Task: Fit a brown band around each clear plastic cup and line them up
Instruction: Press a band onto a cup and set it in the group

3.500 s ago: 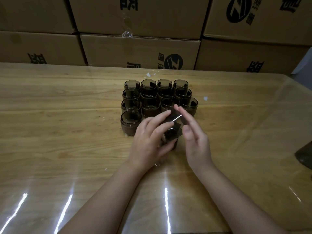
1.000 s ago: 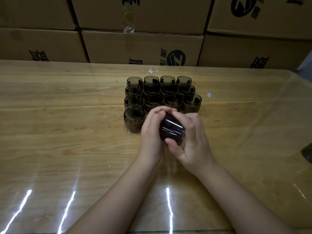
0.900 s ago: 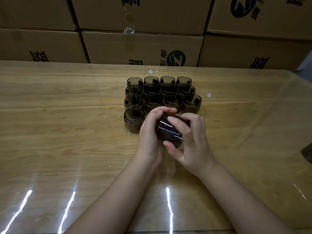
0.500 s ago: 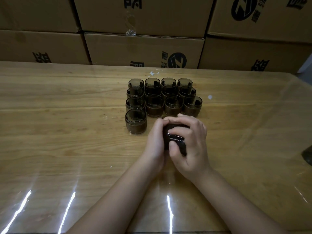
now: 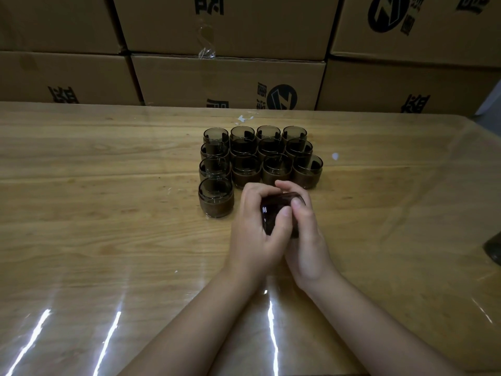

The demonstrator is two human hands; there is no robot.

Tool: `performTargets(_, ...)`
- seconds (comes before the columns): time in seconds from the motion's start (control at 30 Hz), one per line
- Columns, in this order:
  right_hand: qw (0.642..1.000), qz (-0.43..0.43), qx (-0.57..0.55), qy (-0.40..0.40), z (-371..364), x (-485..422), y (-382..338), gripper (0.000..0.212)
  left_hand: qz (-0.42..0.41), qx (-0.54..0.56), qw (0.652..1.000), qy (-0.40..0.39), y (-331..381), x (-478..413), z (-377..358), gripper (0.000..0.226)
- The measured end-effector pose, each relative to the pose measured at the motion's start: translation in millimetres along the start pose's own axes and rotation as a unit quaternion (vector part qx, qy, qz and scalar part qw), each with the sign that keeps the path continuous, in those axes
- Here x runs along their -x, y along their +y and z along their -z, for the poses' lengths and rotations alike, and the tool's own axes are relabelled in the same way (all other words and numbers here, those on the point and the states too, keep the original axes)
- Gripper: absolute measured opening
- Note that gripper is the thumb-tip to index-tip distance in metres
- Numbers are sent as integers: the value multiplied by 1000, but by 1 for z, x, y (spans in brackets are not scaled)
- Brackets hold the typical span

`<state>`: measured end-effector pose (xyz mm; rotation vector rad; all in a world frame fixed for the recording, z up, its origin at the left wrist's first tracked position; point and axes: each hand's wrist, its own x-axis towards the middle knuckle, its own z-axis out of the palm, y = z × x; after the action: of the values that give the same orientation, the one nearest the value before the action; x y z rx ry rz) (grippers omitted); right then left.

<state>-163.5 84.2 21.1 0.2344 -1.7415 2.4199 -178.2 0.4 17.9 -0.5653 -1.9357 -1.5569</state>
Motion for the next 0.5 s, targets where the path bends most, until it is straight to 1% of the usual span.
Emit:
performTargets(0.1,999,-39,-35,8,-3,0,3,32,-52,-60,997,-5,-4,-2,6,36)
performTargets(0.2,992,-101,-73,-4,-3,2,4,49,-112,-103,988,-10,-6,-4,11,34)
performTargets(0.23,992,-115,-59,-11,-3,3,4,53,-128,-112,985,-9,-7,-4,13,31)
performTargets(0.3,991,-133,6,-15,-4,3,4,48,-165,-134,977,-11,-10,-6,16,19)
performTargets(0.37,988,-137,71,-10,-3,1,3,48,-209,-156,965,-27,-13,-5,15,9)
performTargets(0.4,987,-137,89,-9,-2,0,2,50,-213,-154,964,-36,-13,-4,12,7)
performTargets(0.47,984,-145,99,-13,0,-2,-1,51,-170,-124,977,-33,-9,-4,5,12)
performTargets(0.5,985,-152,86,-13,2,-3,-1,55,-148,-108,983,-27,-6,-4,2,14)
